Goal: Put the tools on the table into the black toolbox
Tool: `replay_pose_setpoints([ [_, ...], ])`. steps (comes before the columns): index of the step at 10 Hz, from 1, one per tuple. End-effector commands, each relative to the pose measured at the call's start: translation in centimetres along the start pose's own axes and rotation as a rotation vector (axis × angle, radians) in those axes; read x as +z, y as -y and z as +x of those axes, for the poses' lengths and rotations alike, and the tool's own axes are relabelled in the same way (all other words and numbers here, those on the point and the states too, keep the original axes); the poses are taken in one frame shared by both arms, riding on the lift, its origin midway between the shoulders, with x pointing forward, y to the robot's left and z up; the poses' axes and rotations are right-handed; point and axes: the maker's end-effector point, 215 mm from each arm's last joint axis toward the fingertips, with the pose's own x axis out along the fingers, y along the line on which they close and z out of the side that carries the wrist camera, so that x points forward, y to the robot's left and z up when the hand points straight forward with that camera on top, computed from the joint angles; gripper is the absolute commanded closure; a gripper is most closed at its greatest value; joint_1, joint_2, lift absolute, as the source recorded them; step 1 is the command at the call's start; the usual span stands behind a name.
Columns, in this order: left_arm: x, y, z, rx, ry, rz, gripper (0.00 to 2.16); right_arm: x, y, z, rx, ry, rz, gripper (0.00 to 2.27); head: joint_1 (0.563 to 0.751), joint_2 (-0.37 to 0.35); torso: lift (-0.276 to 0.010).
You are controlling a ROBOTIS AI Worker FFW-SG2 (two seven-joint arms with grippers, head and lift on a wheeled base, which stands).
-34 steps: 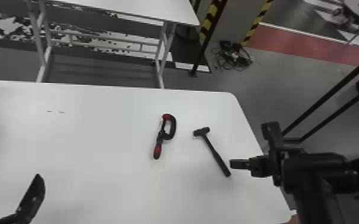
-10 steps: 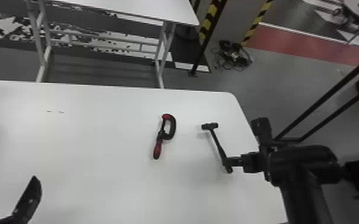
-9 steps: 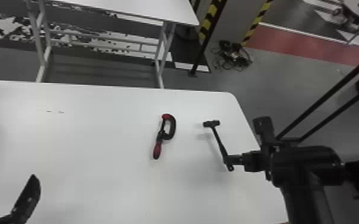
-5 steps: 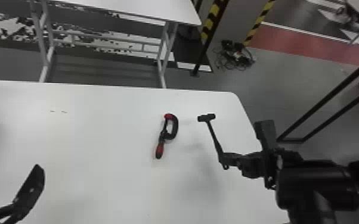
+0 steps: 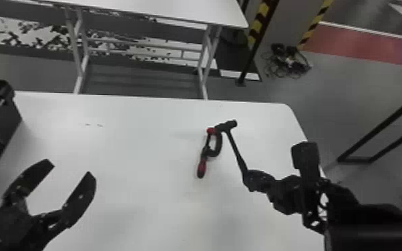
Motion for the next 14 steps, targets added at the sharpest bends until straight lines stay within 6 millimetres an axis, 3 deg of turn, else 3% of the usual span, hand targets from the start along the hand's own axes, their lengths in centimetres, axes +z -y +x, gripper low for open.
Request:
replay_pose_setpoints([
  [1,-0.5,0.5,0.8,-0.019,-0.039,-0.07,0.07,0.7,-2.7,0.6,0.036,0.023,-0.038,2.25,0.695,-0.21,-0.075],
  [3,-2.1,2.0,2.3,-0.065,-0.108,-0.159,0.07,1.8,-5.3,1.1,0.065,0.049,-0.073,2.25,0.695,-0.177,-0.075],
  [5,-4.2,5.3,4.3,-0.136,-0.192,-0.239,0.07,2.9,-8.1,1.3,0.092,0.093,-0.091,2.25,0.695,-0.174,-0.075],
  [7,-4.7,7.5,5.8,-0.185,-0.222,-0.286,0.07,3.1,-10.7,1.4,0.128,0.105,-0.109,2.25,0.695,-0.19,-0.075],
  [11,-4.9,9.7,8.4,-0.222,-0.258,-0.308,0.07,3.9,-15.5,0.9,0.202,0.13,-0.129,2.25,0.695,-0.183,-0.075],
  [14,-5.6,9.6,8.8,-0.187,-0.269,-0.3,0.07,5.3,-18.6,1.2,0.261,0.149,-0.147,2.25,0.695,-0.156,-0.075],
])
